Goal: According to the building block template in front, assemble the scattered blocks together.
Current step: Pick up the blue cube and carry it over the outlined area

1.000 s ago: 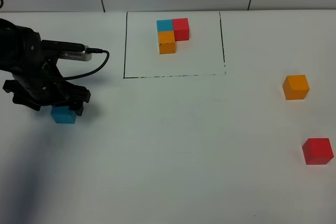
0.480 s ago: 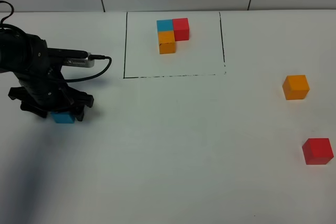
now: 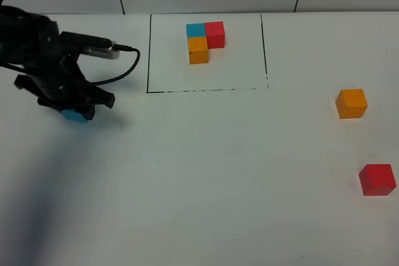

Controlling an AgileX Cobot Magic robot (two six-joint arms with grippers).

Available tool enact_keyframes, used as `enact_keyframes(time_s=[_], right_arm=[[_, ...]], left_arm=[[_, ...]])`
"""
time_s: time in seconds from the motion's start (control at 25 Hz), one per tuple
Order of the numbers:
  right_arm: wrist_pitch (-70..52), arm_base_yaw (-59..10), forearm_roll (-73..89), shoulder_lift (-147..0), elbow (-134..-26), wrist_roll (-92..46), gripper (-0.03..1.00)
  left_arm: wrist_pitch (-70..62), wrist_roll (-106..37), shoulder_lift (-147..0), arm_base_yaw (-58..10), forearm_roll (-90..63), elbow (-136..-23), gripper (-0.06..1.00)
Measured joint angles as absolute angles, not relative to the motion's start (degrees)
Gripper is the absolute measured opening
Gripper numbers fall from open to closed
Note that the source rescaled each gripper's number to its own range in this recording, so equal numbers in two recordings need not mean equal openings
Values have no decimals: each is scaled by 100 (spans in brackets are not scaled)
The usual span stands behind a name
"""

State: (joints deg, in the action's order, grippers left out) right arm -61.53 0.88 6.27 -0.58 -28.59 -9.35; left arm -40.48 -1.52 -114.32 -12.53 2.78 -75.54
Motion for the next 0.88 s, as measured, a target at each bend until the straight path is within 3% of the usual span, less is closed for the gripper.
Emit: enact_keyframes(time_s=[0.36,0.88], right_arm=[[-6153,88,627,-58,-2859,-935,73],[-6153,88,627,-58,-2859,-913,73]], left_arm=[[-5225,-3059,-11923,-2429,278,-9576,2],[-6827,-5324,-13676,-3480,278,-12233,2]])
